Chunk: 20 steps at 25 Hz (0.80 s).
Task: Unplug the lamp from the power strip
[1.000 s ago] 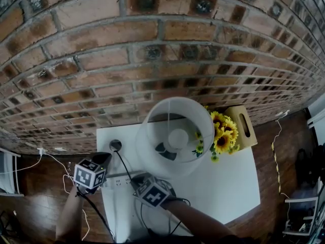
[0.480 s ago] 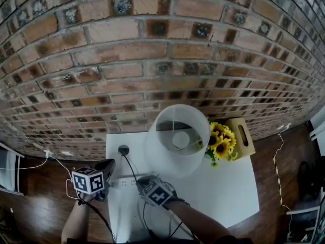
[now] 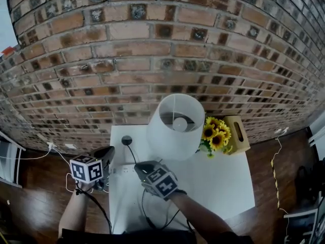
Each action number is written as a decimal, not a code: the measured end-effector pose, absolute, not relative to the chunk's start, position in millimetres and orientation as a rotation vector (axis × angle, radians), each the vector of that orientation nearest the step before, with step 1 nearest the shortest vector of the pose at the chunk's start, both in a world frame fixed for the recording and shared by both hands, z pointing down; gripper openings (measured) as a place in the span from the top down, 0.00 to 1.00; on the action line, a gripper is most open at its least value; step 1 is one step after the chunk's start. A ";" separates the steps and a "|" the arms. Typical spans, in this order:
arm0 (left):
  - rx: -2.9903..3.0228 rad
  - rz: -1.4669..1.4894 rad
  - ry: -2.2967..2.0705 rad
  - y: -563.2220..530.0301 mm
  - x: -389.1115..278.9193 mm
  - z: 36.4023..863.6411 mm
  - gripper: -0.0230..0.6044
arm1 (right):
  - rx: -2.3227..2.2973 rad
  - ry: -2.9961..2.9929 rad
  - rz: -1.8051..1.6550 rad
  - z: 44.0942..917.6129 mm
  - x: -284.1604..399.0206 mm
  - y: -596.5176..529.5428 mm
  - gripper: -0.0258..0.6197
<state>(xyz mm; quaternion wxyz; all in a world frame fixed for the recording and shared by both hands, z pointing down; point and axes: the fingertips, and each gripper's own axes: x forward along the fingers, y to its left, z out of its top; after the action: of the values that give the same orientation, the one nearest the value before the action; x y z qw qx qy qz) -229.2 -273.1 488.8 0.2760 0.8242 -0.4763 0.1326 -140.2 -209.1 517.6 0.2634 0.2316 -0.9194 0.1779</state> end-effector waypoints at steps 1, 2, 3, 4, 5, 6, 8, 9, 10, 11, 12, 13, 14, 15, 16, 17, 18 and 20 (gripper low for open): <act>2.233 0.368 -1.289 -269.7 -228.2 485.2 0.93 | 0.640 -2.516 0.502 506.6 -141.8 -208.7 0.96; 2.254 0.375 -1.293 -266.5 -226.3 480.9 0.93 | 0.651 -2.543 0.515 495.9 -143.2 -208.1 0.96; 2.276 0.376 -1.296 -263.3 -224.2 475.5 0.93 | 0.657 -2.570 0.522 484.7 -144.7 -206.8 0.96; 2.294 0.373 -1.302 -260.4 -223.2 469.0 0.93 | 0.658 -2.598 0.526 472.7 -146.9 -204.7 0.96; 2.308 0.365 -1.311 -257.7 -223.4 462.0 0.93 | 0.657 -2.628 0.531 459.7 -149.5 -202.2 0.96; 2.320 0.350 -1.322 -255.5 -224.4 454.1 0.93 | 0.654 -2.659 0.535 446.3 -152.5 -199.7 0.96; 2.341 0.303 -1.340 -251.6 -226.1 436.7 0.93 | 0.645 -2.718 0.546 421.4 -157.9 -193.6 0.96; 2.351 0.279 -1.347 -249.5 -226.5 427.9 0.93 | 0.638 -2.741 0.551 410.7 -160.4 -190.0 0.96; 2.363 0.259 -1.352 -247.1 -226.7 419.5 0.93 | 0.631 -2.761 0.553 401.4 -162.7 -186.4 0.96; 2.377 0.245 -1.357 -244.5 -226.5 411.9 0.93 | 0.625 -2.777 0.554 393.4 -164.9 -182.8 0.96; 2.391 0.237 -1.360 -241.5 -226.0 405.4 0.93 | 0.622 -2.791 0.552 386.4 -166.7 -179.4 0.96; 2.407 0.235 -1.364 -238.4 -225.3 400.0 0.93 | 0.621 -2.804 0.548 380.3 -168.1 -176.4 0.96; 2.422 0.237 -1.367 -235.4 -224.5 395.5 0.93 | 0.624 -2.815 0.537 374.7 -169.0 -174.0 0.96; 2.438 0.242 -1.371 -232.6 -223.8 391.7 0.93 | 0.630 -2.826 0.518 369.3 -169.5 -172.2 0.96; 2.454 0.250 -1.376 -229.8 -223.4 388.6 0.93 | 0.641 -2.838 0.489 363.8 -169.6 -171.1 0.96; 2.471 0.259 -1.382 -227.0 -223.3 385.9 0.93 | 0.657 -2.850 0.449 358.2 -169.3 -170.6 0.96; 2.487 0.268 -1.387 -223.9 -223.5 383.6 0.93 | 0.678 -2.861 0.402 353.0 -168.4 -170.6 0.96; 2.511 0.282 -1.402 -217.7 -225.4 380.0 0.93 | 0.735 -2.872 0.304 345.0 -165.5 -171.9 0.96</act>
<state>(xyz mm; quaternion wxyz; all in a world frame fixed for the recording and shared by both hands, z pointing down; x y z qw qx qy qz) -225.4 -217.7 380.0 0.1255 0.8621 -0.4814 0.0968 -165.5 -171.9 345.0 0.0806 0.2457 -0.9606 0.1015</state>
